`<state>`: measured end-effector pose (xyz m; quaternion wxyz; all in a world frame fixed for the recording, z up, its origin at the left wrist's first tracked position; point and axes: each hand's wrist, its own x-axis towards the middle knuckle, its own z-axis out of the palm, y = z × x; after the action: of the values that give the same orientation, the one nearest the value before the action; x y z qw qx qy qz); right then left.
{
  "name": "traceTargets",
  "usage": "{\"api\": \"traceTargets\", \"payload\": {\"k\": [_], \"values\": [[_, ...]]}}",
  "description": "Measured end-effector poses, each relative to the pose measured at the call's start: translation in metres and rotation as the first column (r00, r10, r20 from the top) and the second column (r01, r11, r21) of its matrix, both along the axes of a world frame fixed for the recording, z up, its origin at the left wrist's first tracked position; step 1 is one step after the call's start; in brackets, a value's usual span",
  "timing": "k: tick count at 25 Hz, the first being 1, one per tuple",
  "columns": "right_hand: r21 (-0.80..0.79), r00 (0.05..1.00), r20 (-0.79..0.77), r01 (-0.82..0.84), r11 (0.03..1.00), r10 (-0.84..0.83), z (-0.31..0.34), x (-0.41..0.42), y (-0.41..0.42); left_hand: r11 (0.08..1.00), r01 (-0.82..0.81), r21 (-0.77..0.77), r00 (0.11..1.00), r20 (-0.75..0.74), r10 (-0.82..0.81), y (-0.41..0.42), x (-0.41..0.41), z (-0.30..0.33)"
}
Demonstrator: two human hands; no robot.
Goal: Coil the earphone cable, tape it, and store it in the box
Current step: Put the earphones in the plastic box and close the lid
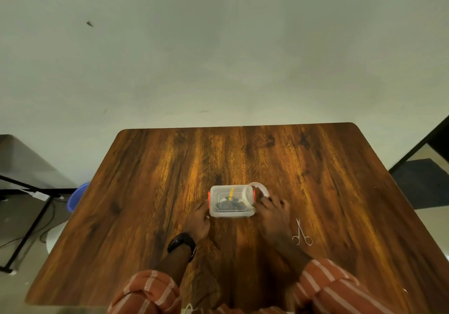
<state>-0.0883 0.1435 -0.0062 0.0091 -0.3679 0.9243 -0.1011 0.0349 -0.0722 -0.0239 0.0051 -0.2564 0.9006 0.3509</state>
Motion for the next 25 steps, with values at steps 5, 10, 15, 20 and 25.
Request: {"api": "traceTargets", "payload": {"k": [5, 10, 15, 20, 25], "values": [[0.159, 0.983, 0.051, -0.181, 0.97, 0.176, 0.012, 0.022, -0.075, 0.997, 0.043, 0.067, 0.999, 0.017, -0.045, 0.007, 0.009, 0.014], [0.226, 0.977, 0.043, -0.215, 0.95, 0.21, -0.002, 0.016, -0.086, 0.997, 0.033, 0.063, 0.999, 0.016, -0.034, 0.016, 0.019, 0.024], [-0.059, 0.992, 0.104, 0.079, 0.995, -0.072, -0.003, 0.03, -0.045, 0.986, 0.017, -0.163, 0.999, -0.044, -0.025, 0.001, 0.008, 0.021], [0.029, 0.766, 0.287, 0.593, 0.805, -0.575, -0.03, 0.029, 0.078, 0.974, 0.152, -0.167, 0.988, 0.044, -0.147, -0.007, -0.017, 0.032], [0.145, 0.768, 0.297, 0.552, 0.821, -0.568, -0.044, 0.018, 0.103, 0.986, 0.055, -0.16, 0.998, 0.027, -0.052, -0.004, -0.023, 0.03]]}}
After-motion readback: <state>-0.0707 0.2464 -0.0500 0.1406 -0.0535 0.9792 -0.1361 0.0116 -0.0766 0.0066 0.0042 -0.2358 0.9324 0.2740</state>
